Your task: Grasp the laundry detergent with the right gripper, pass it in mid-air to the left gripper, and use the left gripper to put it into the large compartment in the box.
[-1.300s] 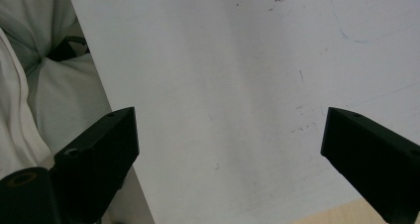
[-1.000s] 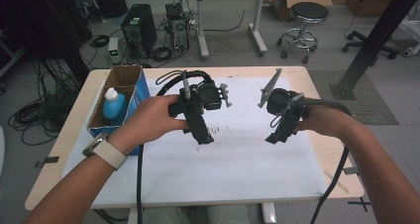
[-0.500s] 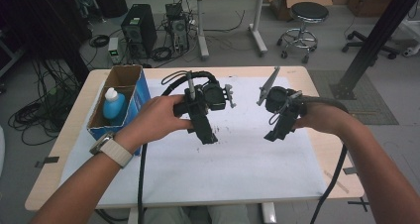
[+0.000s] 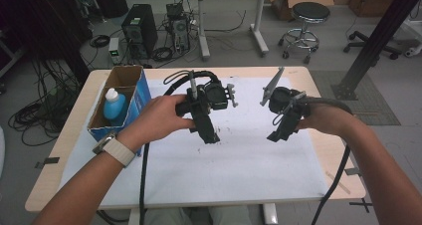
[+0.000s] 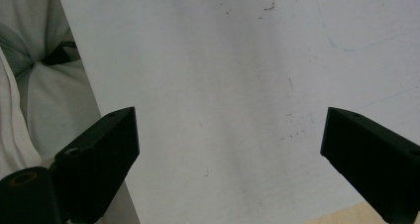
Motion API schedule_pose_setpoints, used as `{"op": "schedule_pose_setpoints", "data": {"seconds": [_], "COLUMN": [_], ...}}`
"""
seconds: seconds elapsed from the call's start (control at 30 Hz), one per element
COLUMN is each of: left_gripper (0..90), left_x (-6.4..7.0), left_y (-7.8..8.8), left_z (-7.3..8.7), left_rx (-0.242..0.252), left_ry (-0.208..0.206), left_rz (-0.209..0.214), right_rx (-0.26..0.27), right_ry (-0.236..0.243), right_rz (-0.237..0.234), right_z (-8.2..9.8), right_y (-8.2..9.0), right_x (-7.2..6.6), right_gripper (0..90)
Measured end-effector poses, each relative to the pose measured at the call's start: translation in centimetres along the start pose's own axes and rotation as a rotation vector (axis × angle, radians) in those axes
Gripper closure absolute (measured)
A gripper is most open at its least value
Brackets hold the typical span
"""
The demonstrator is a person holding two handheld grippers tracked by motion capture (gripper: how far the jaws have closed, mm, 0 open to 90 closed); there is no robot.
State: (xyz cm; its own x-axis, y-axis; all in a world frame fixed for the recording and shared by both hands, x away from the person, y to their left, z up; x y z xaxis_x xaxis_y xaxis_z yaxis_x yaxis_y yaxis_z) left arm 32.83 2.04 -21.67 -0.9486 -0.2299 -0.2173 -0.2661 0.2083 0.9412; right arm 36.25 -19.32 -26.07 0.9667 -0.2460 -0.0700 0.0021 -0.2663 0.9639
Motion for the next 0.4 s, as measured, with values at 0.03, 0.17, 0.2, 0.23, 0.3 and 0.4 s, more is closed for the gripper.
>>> {"op": "schedule_pose_setpoints", "data": {"seconds": [0.03,0.17,0.2,0.23,0.3,0.4], "left_gripper": [7.5,7.5,7.5,7.5,7.5,7.6], "left_x": [-0.02,-0.08,-0.12,-0.14,-0.16,-0.16], "left_y": [0.01,0.0,0.02,0.02,0.01,-0.06], "left_z": [-0.01,0.06,0.09,0.11,0.14,0.13], "left_rx": [-0.002,0.001,-0.001,-0.001,0.001,-0.002], "left_ry": [0.0,0.011,0.009,0.01,0.011,0.01], "left_rz": [0.0,0.0,-0.001,-0.002,0.0,0.001], "right_rx": [0.001,-0.003,-0.003,-0.003,-0.003,-0.003], "right_ry": [0.004,0.001,0.001,0.001,0.0,-0.001], "right_rz": [-0.001,-0.004,-0.004,-0.004,-0.004,-0.005], "right_z": [-0.03,-0.01,0.02,0.06,0.13,0.24], "right_y": [-0.05,-0.23,-0.27,-0.29,-0.32,-0.38], "right_x": [-0.01,-0.04,-0.02,-0.03,-0.07,-0.07], "right_gripper": [7.8,7.8,7.8,7.8,7.8,7.9]}}
Point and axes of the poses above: each handheld gripper's, and its own axes: y roughly backward along the jaws, z roughly out of its underside, x roughly to its right, the point moved 1 cm from there along -y, roughly forward along the jaws, and after that the axes turned 7 degrees about -z, right-handed, at the moved point
